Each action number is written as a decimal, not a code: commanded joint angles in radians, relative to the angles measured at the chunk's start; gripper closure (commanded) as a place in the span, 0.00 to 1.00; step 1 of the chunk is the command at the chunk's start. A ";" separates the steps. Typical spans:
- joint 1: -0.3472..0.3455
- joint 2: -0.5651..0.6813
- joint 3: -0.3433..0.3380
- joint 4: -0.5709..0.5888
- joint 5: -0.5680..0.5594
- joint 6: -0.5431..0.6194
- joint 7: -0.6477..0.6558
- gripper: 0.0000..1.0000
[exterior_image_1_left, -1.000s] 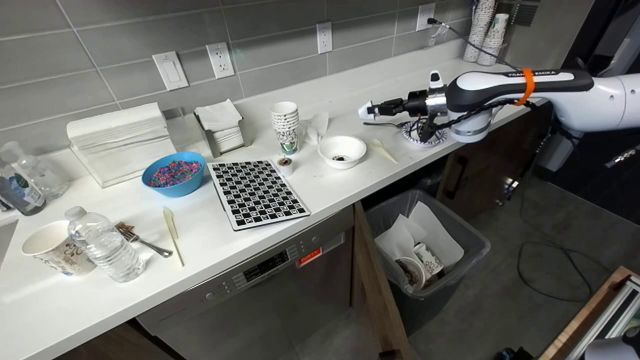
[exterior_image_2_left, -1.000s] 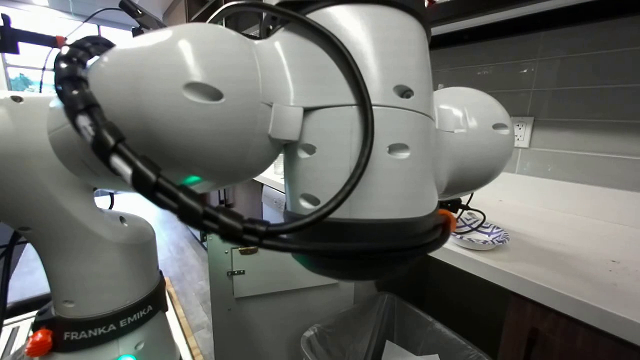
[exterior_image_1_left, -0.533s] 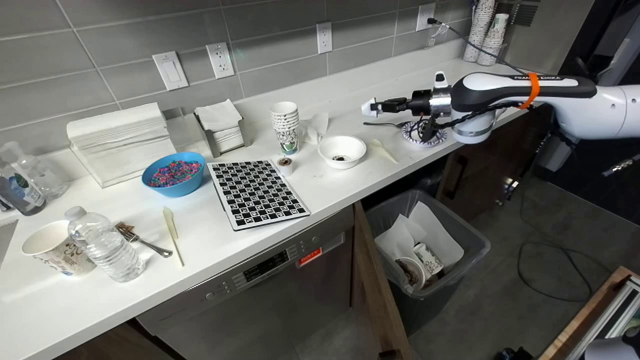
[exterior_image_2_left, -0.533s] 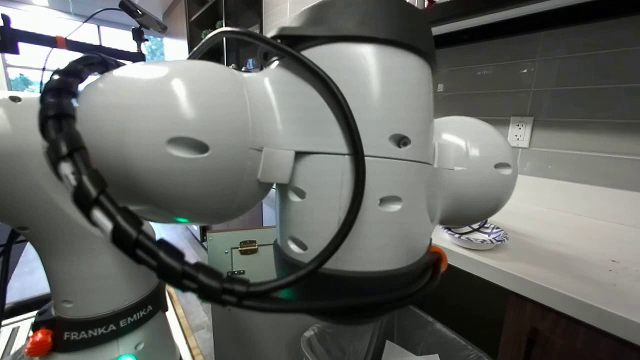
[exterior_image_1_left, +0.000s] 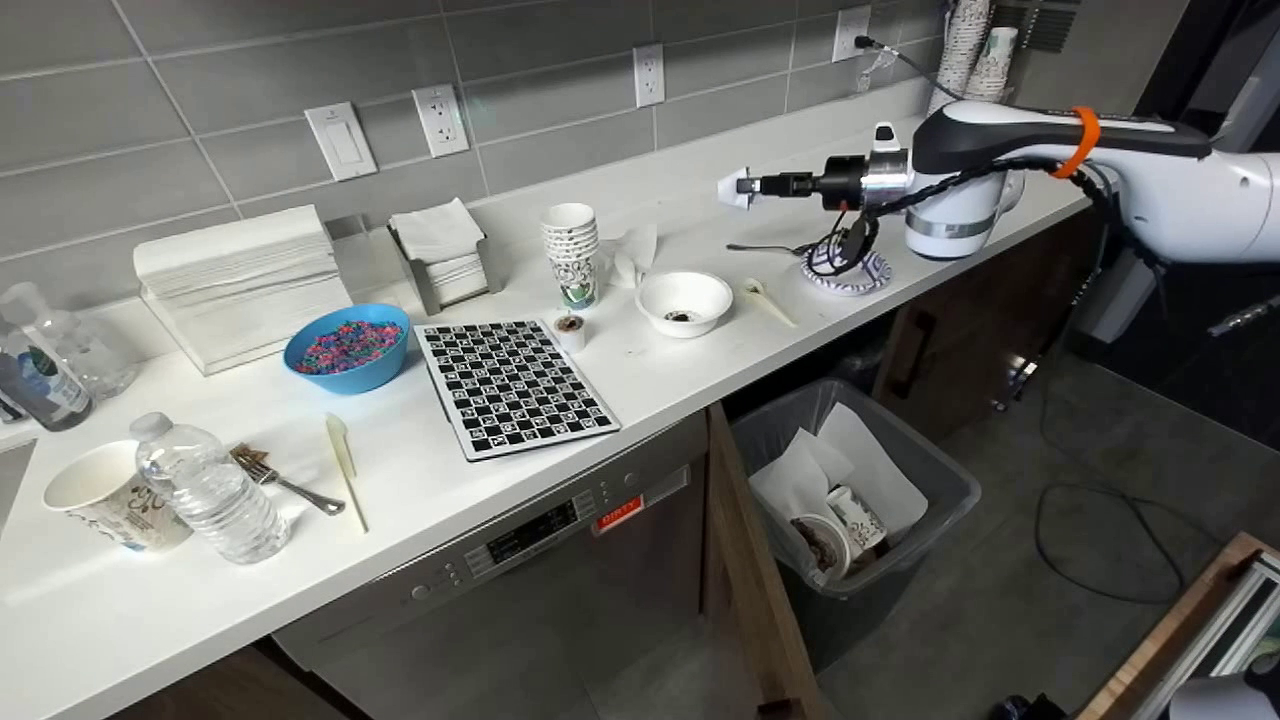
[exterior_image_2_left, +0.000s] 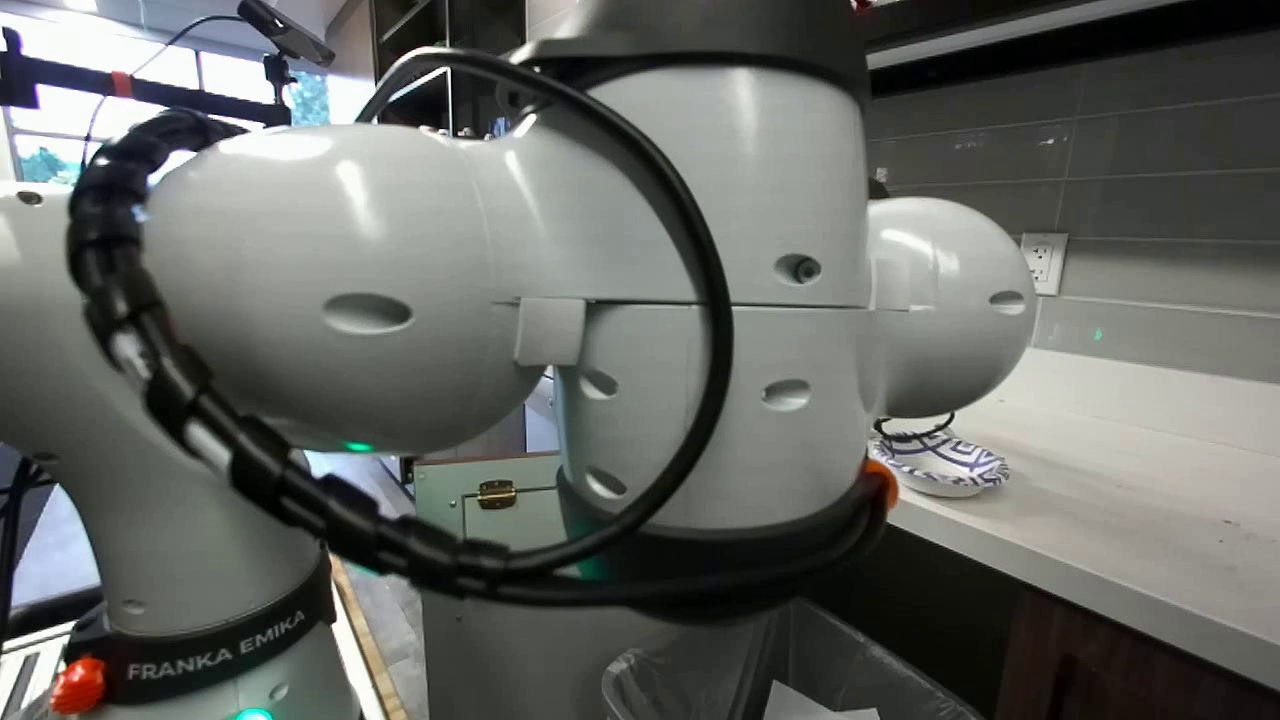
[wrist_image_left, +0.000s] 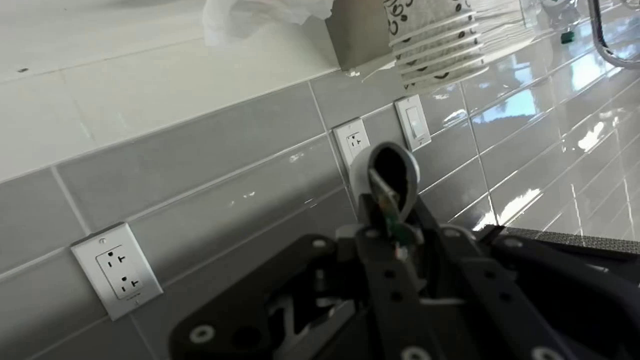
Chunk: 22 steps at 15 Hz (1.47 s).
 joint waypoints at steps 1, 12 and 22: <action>-0.021 0.000 0.016 -0.004 0.100 -0.046 -0.078 0.96; -0.005 0.000 -0.046 0.021 0.113 -0.042 -0.159 0.96; -0.007 -0.001 -0.014 0.023 0.176 -0.066 -0.258 0.96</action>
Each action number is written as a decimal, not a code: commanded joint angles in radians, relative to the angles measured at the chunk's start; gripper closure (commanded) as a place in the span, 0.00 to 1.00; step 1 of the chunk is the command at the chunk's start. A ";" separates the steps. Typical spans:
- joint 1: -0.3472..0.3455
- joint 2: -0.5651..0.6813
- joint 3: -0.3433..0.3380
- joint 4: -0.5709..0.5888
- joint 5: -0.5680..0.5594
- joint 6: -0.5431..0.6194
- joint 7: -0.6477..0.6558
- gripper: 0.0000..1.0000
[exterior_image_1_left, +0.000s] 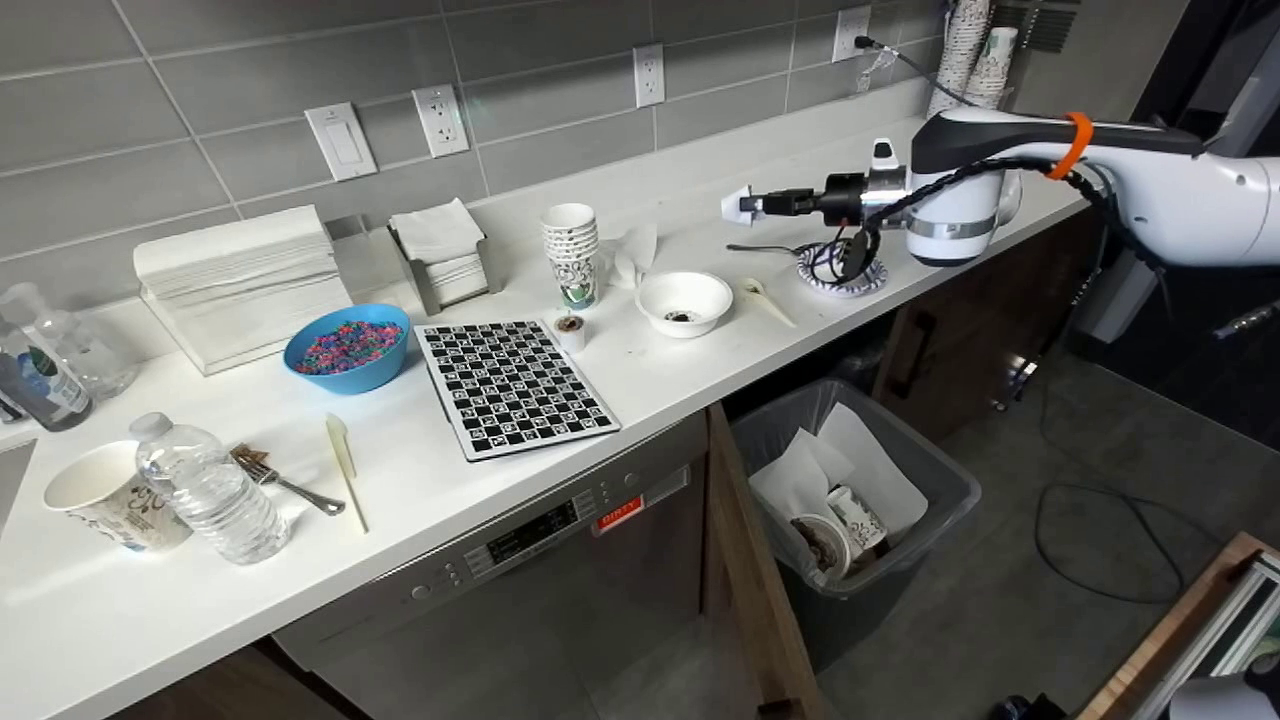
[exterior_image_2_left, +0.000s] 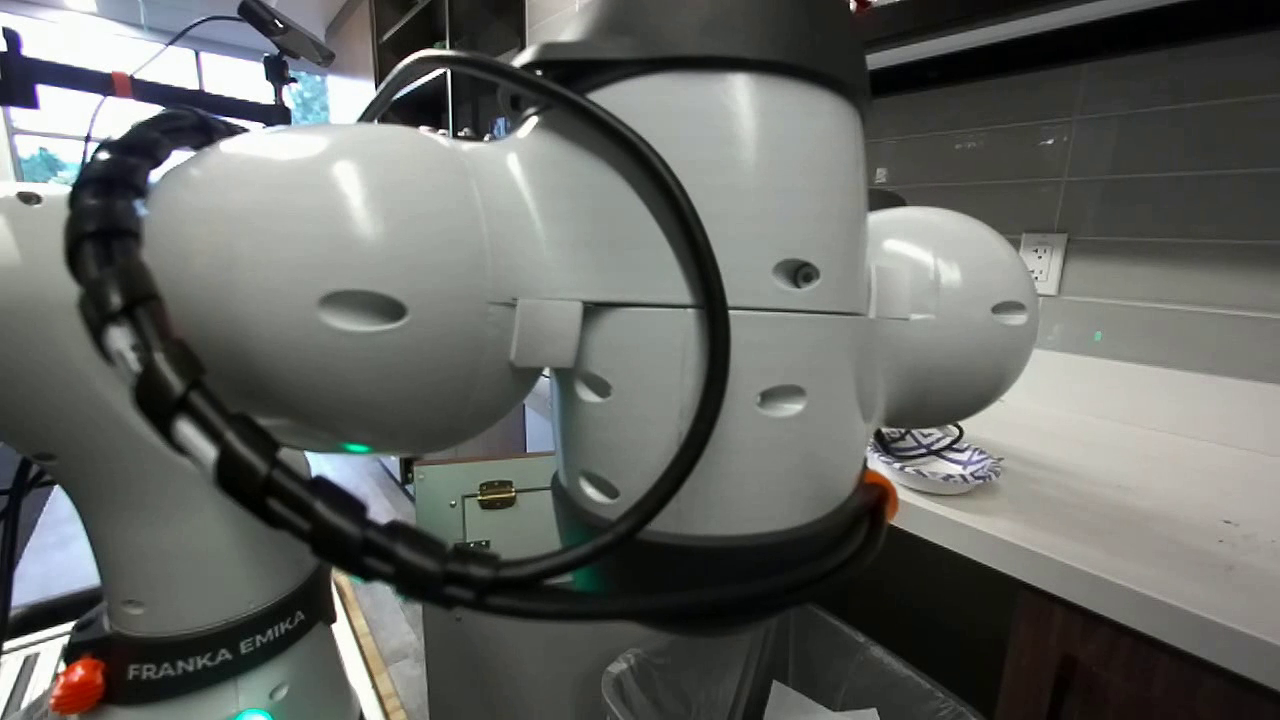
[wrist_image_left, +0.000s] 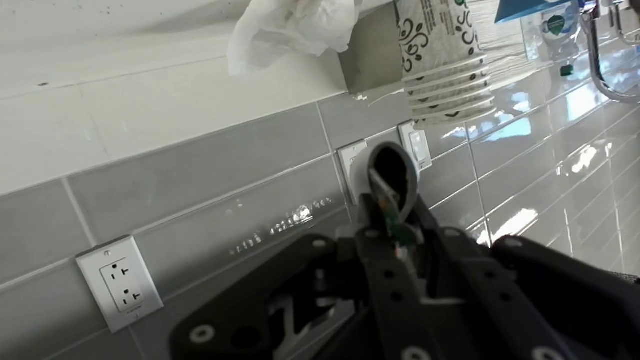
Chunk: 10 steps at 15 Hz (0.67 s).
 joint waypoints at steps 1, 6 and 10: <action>0.006 -0.001 -0.017 0.016 0.005 -0.034 -0.038 0.96; -0.005 0.000 0.008 0.023 0.111 -0.094 -0.116 0.96; 0.005 0.000 -0.003 0.039 0.124 -0.083 -0.173 0.96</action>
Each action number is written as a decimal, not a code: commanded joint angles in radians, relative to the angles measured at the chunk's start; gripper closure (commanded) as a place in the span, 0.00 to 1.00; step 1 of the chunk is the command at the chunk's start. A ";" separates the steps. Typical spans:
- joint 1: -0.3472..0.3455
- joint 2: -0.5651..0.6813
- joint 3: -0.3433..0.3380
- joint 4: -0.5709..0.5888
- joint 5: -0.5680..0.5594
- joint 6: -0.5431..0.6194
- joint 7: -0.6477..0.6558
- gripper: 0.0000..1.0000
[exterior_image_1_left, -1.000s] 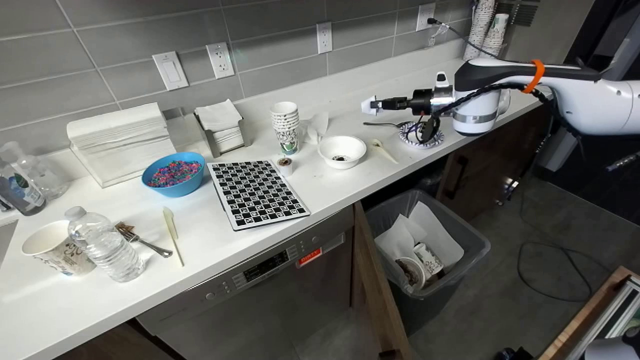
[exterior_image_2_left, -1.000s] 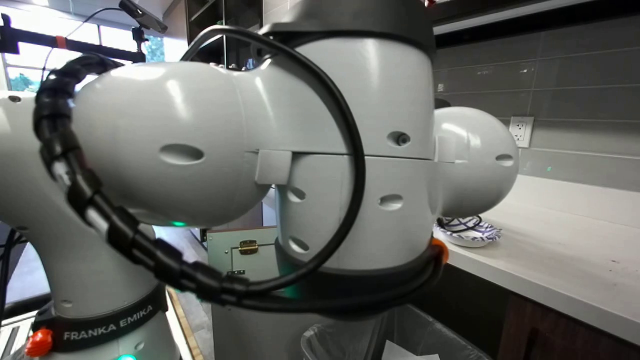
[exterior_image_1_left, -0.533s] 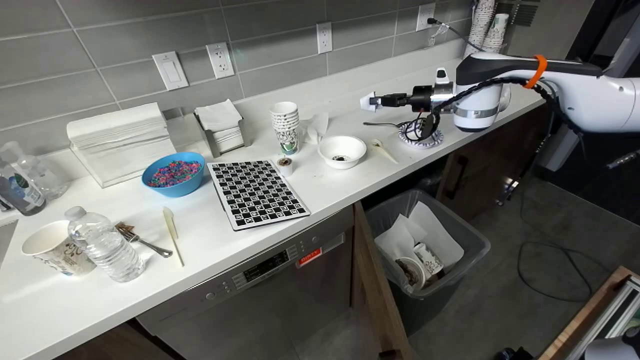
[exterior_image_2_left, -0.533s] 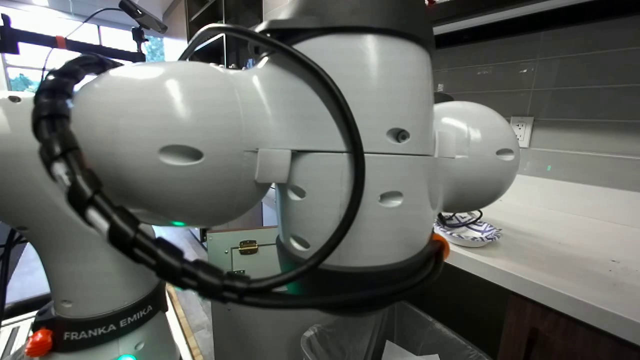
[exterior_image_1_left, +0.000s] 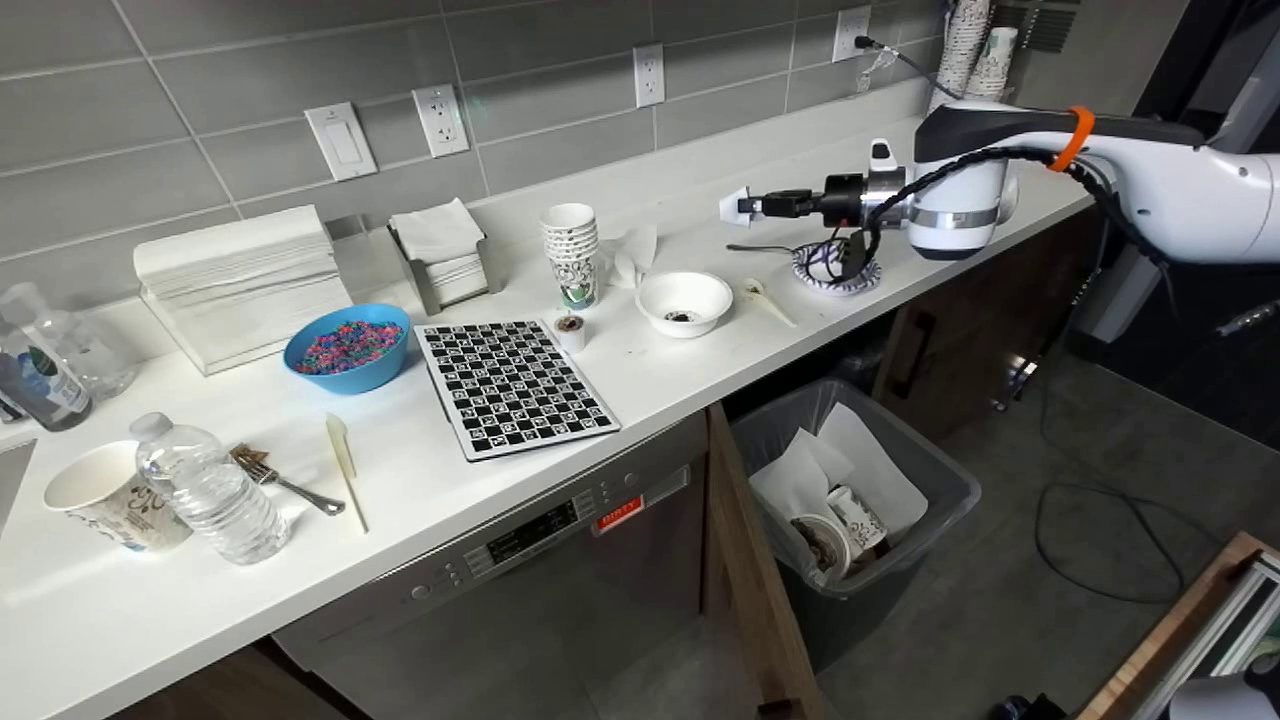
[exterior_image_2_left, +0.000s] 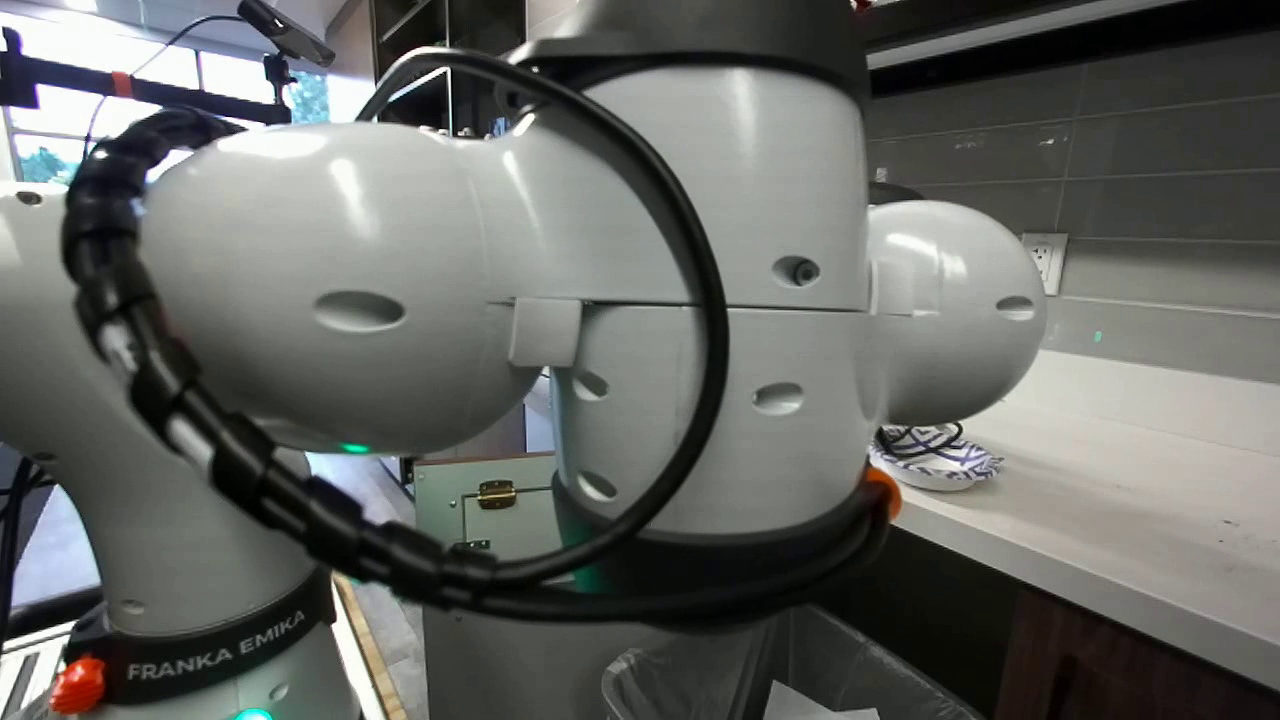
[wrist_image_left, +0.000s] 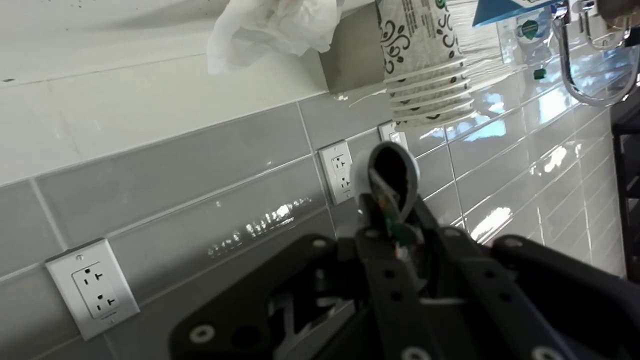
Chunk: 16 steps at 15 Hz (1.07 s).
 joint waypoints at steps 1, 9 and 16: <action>0.009 0.000 -0.011 0.024 0.026 -0.010 -0.069 0.96; 0.038 0.000 -0.005 0.064 0.099 -0.004 -0.203 0.96; 0.052 0.000 -0.011 0.076 0.113 0.006 -0.220 0.96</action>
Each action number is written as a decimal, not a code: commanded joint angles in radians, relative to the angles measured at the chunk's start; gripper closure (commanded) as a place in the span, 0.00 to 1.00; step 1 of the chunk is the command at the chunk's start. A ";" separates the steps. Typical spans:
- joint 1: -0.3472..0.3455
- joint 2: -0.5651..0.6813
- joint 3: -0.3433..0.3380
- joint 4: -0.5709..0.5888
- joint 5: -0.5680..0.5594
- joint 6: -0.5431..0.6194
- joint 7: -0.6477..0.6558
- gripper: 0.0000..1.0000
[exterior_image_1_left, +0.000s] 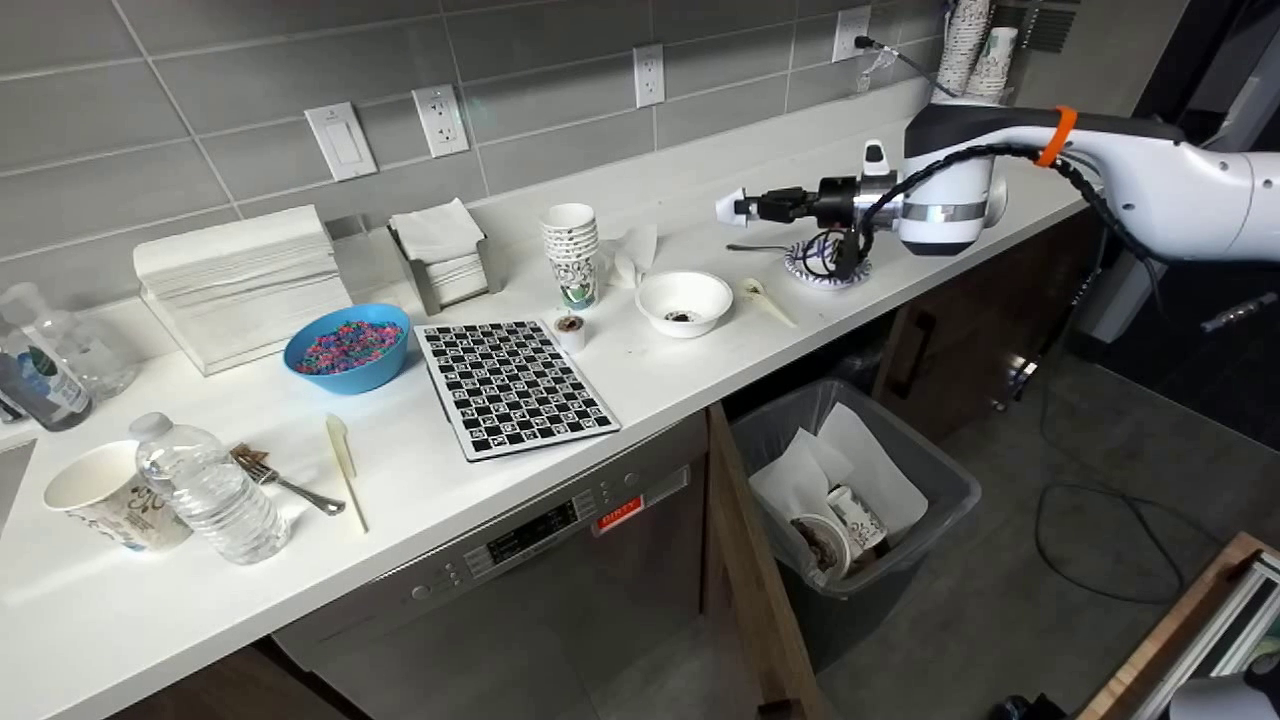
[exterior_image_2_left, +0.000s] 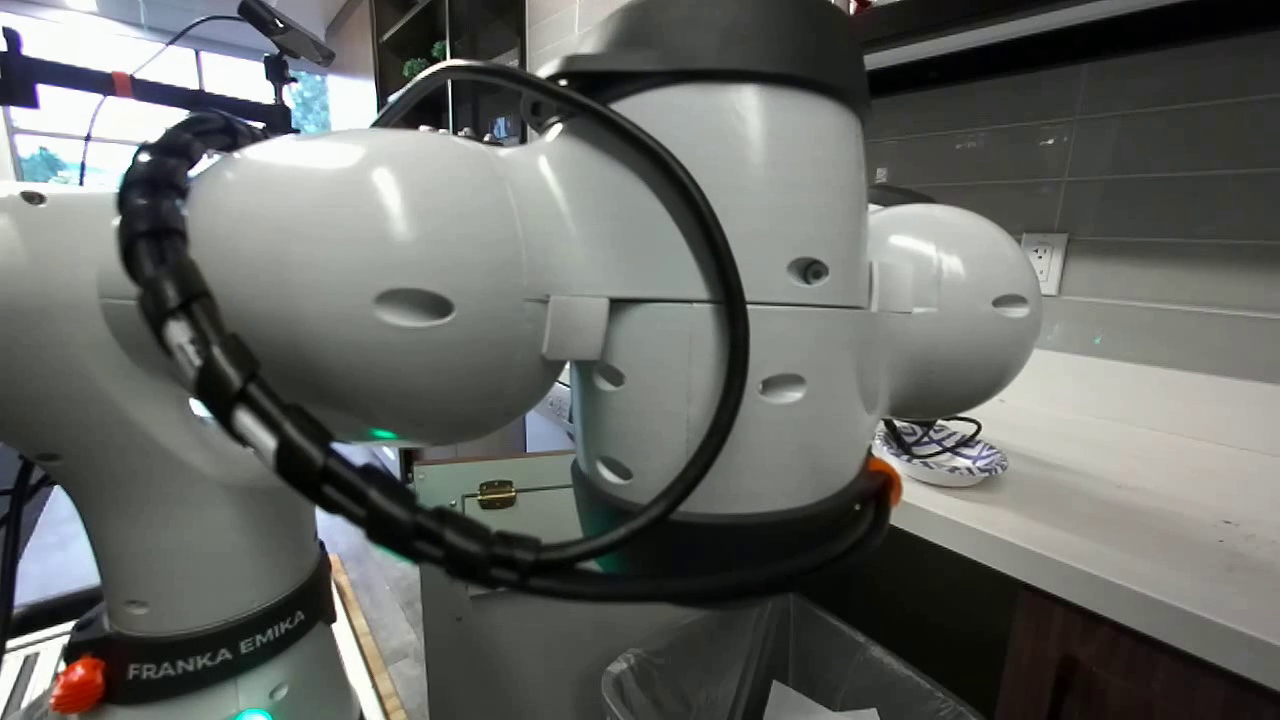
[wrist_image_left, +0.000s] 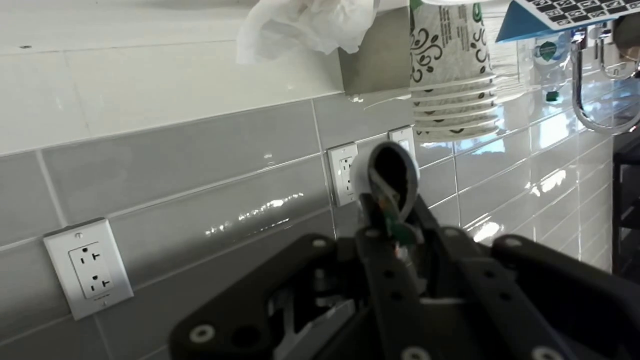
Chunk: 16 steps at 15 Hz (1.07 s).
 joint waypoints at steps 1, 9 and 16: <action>0.009 0.000 -0.006 0.013 0.019 0.005 -0.030 0.96; 0.006 -0.009 -0.009 0.001 -0.003 0.041 -0.035 0.96; -0.027 0.001 0.050 -0.017 0.083 -0.006 -0.113 0.96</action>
